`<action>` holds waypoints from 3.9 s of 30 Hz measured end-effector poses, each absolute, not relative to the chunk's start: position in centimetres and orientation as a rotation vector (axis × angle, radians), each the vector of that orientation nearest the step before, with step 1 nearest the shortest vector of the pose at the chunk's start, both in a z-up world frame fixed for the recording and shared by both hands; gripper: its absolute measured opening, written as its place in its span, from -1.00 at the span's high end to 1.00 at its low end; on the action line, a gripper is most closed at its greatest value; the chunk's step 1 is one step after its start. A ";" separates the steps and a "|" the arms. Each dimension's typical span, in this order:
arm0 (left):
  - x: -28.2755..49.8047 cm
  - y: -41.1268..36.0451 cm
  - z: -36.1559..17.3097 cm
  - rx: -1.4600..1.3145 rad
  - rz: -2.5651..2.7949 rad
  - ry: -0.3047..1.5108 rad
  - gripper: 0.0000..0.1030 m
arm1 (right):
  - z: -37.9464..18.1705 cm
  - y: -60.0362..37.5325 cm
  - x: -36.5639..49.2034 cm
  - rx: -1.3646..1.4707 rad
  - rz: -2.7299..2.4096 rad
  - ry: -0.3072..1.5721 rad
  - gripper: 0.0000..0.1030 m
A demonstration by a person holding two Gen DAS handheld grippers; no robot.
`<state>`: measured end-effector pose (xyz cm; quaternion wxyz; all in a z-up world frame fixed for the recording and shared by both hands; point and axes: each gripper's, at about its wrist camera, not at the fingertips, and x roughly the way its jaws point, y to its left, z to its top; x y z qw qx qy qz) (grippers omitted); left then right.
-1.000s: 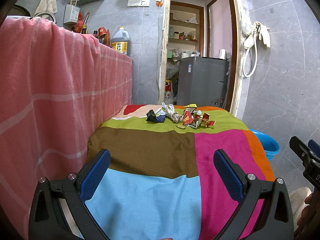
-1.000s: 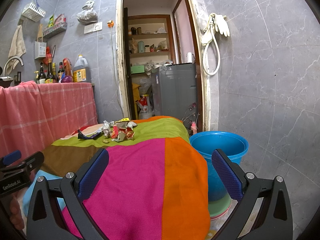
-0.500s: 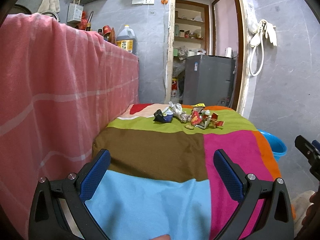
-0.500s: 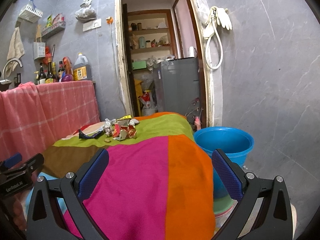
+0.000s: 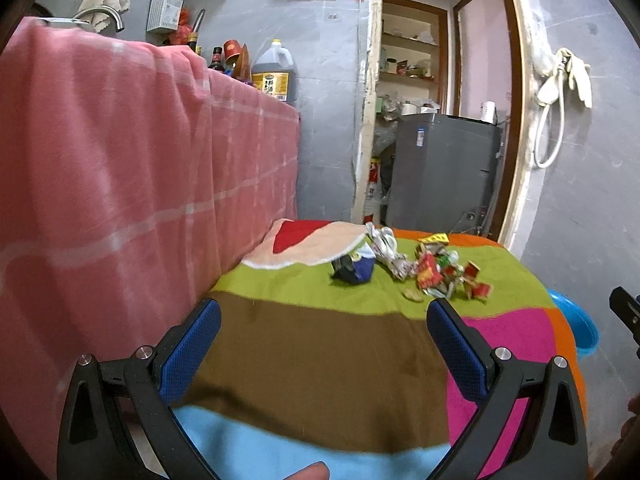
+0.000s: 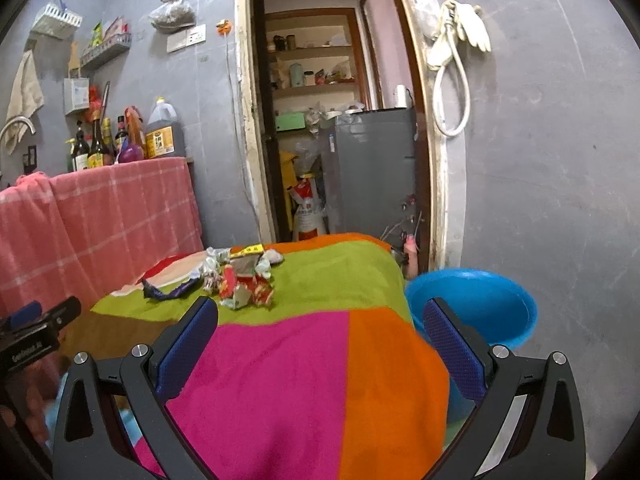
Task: Collect trash
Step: 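Grasp the blue snack wrapper with the left tool while the right tool grasps a red paper wrapper, then lift both held wrappers and carry them over the blue bucket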
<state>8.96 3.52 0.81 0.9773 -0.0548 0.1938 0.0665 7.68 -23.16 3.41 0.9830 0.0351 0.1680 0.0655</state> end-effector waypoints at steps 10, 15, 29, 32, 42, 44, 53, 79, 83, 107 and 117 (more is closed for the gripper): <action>15.5 5.6 0.7 -0.152 0.102 0.488 -0.96 | 4.1 -21.3 13.8 0.018 0.255 0.327 -1.00; 18.4 6.4 0.0 -0.199 0.069 0.550 -0.96 | 3.1 -19.9 17.1 -0.029 0.289 0.394 -1.00; 24.4 6.8 -2.4 -0.212 0.026 0.727 -0.57 | 0.0 -16.4 24.5 -0.062 0.419 0.624 -0.78; 24.8 7.4 -3.0 -0.245 0.026 0.754 -0.38 | -1.0 -15.6 25.6 -0.059 0.438 0.679 -0.51; 24.5 7.5 -2.9 -0.272 0.010 0.771 0.41 | -3.0 -14.5 27.3 -0.033 0.459 0.783 -0.06; 24.3 7.4 -2.9 -0.269 0.007 0.777 0.52 | -3.2 -14.2 27.4 -0.026 0.465 0.787 -0.02; 23.0 6.8 -2.2 -0.270 0.033 0.758 0.64 | -3.2 -14.9 26.9 0.023 0.468 0.787 0.44; 16.2 6.1 -1.9 -0.344 0.083 0.735 0.68 | -2.7 -18.1 21.5 0.102 0.536 0.783 0.62; 16.1 6.3 -2.0 -0.354 0.078 0.737 0.68 | -2.6 -18.3 21.4 0.122 0.539 0.775 0.34; 16.0 6.1 -2.3 -0.361 0.072 0.743 0.68 | -3.4 -17.6 22.4 0.074 0.495 0.786 0.38; 16.0 6.1 -2.3 -0.360 0.071 0.744 0.68 | -3.2 -17.4 24.3 0.145 0.526 0.803 0.38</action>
